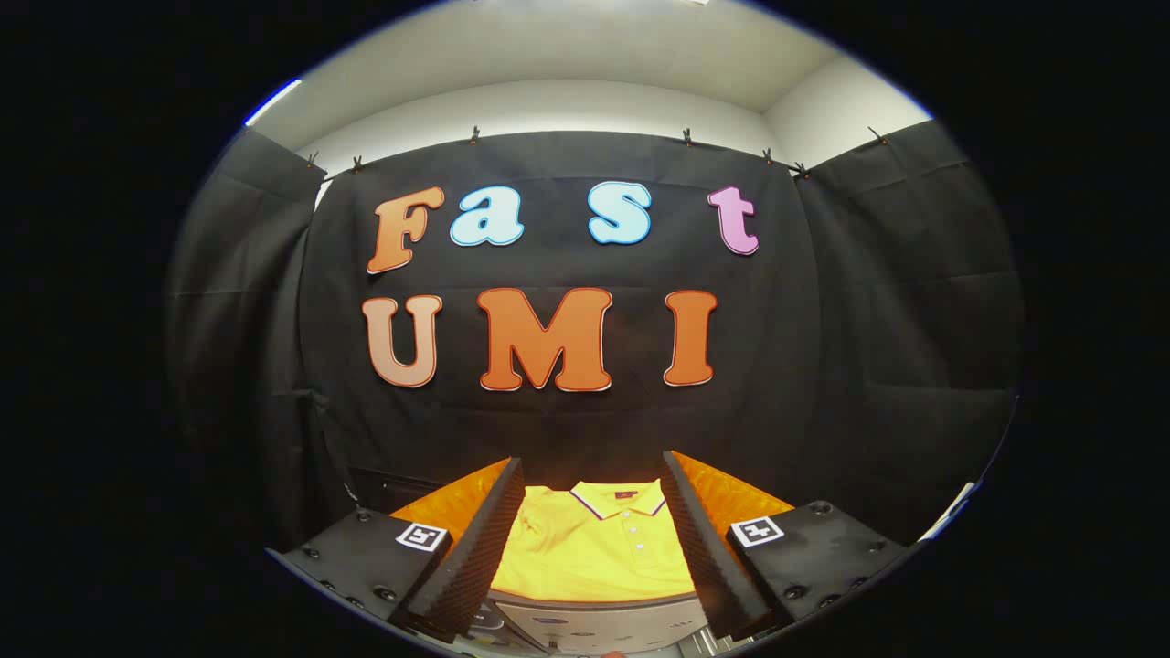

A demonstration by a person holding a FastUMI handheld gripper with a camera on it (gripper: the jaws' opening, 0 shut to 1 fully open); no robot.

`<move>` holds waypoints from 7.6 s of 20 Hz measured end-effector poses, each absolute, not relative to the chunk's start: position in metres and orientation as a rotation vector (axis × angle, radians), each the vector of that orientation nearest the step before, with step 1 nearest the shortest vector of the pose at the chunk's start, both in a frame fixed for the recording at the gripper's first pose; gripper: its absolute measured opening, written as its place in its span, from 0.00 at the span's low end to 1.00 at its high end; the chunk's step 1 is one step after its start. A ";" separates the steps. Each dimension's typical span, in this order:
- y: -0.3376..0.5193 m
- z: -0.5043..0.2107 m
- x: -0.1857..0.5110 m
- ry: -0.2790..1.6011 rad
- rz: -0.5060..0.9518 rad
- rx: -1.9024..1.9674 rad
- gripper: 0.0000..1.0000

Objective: Put the clothes into the washing machine and then close the washing machine lid.

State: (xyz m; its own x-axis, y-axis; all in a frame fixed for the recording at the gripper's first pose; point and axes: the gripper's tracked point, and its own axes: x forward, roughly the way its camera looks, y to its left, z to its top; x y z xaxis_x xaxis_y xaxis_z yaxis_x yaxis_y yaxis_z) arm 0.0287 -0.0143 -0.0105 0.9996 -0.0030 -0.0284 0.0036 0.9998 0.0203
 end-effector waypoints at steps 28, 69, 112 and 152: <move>-0.064 -0.099 0.212 0.228 -0.010 0.027 0.97; -0.058 -0.268 0.249 0.892 0.043 0.018 0.16; 0.149 -0.091 0.184 0.433 0.267 0.379 0.09; 0.366 -0.440 0.227 0.945 0.280 0.292 0.09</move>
State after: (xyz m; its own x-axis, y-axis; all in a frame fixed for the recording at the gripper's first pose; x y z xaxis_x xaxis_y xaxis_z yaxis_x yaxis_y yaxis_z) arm 0.2272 0.3663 -0.4398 0.5552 0.3595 -0.7500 -0.1073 0.9252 0.3640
